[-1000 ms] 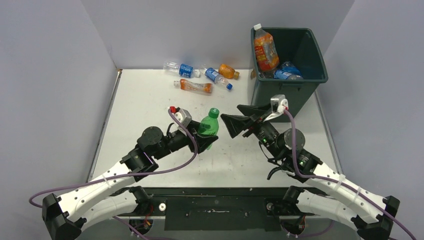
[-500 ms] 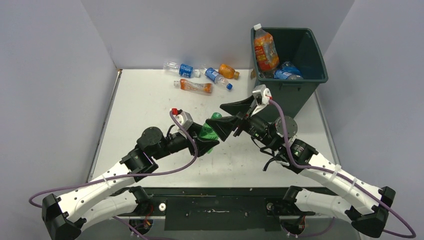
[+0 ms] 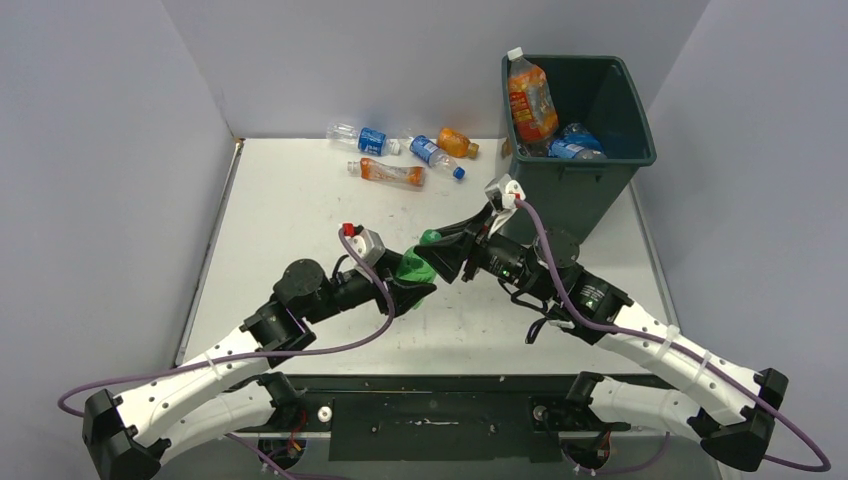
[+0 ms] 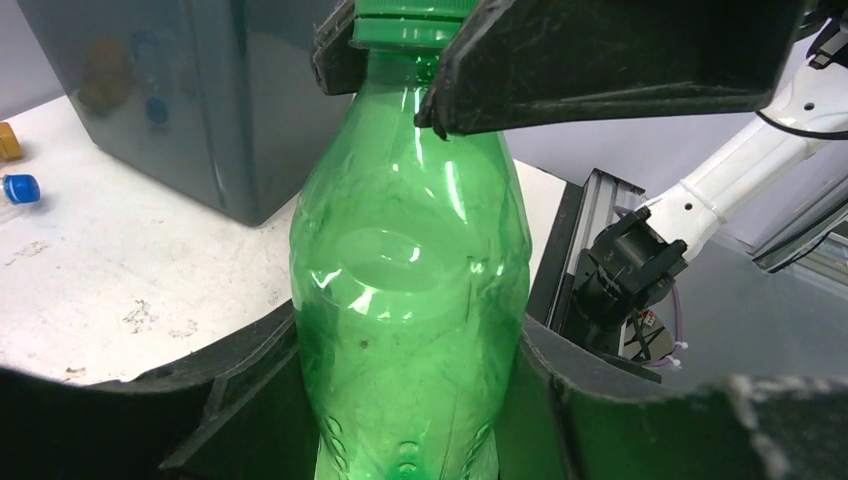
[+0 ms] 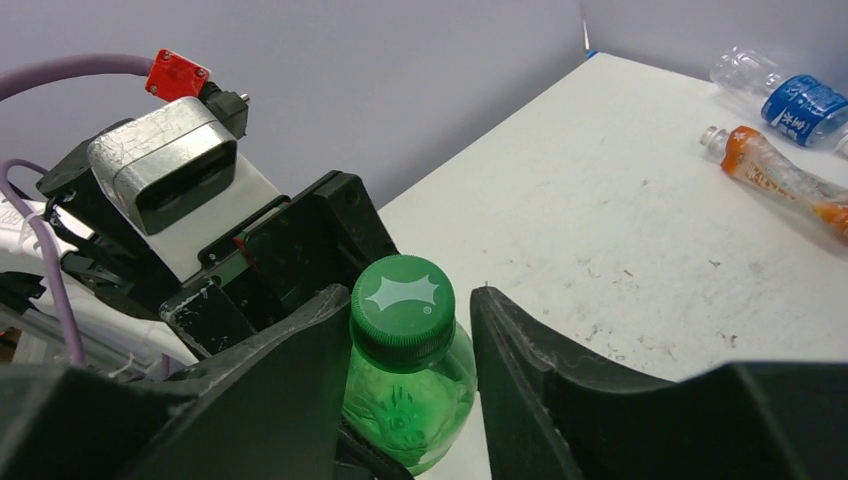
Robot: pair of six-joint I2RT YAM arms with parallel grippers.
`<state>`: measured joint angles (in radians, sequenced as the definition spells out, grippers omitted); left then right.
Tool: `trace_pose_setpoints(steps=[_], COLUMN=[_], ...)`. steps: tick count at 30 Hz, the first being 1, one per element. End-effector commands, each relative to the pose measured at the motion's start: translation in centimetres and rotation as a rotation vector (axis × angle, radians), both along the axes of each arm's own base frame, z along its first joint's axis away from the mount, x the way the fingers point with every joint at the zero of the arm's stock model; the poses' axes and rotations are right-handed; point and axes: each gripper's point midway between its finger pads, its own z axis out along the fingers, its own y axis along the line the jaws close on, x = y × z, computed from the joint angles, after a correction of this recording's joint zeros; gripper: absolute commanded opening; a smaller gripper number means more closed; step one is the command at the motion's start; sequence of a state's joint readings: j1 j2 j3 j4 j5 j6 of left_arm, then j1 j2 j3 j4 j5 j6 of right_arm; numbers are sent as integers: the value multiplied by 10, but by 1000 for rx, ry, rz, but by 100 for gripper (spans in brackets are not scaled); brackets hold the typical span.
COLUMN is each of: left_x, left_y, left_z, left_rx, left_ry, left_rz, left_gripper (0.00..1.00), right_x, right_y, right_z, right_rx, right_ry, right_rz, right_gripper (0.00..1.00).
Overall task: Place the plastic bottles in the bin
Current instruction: Place the plastic bottle in the trash bin.
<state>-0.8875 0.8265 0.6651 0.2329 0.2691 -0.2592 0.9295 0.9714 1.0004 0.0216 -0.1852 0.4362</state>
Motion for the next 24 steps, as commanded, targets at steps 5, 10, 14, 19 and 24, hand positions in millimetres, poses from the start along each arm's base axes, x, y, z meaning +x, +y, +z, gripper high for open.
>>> trace_pose_setpoints(steps=[5,10,14,19,24], left_x=[-8,-12,-10,6,8], left_y=[-1,2,19,54,76], left_z=[27,25,36,52,61], left_rx=[-66,-65,-101,-162,-182], left_ry=[-97,-194,-268,-319,-387], left_rz=[-25,-18,82,296,402], left_gripper=[16,97,96,96,96], right_x=[-1,4,13,37,78], right_y=[0,-13,-41,-96,-154], right_z=[27,41,87,169,198], right_rx=[46,71,27,77,75], right_ry=[-49,-101,-250,-349,-316], right_rz=[7,-57,-176,-482,-918], right_gripper=[15,5,5,5,5])
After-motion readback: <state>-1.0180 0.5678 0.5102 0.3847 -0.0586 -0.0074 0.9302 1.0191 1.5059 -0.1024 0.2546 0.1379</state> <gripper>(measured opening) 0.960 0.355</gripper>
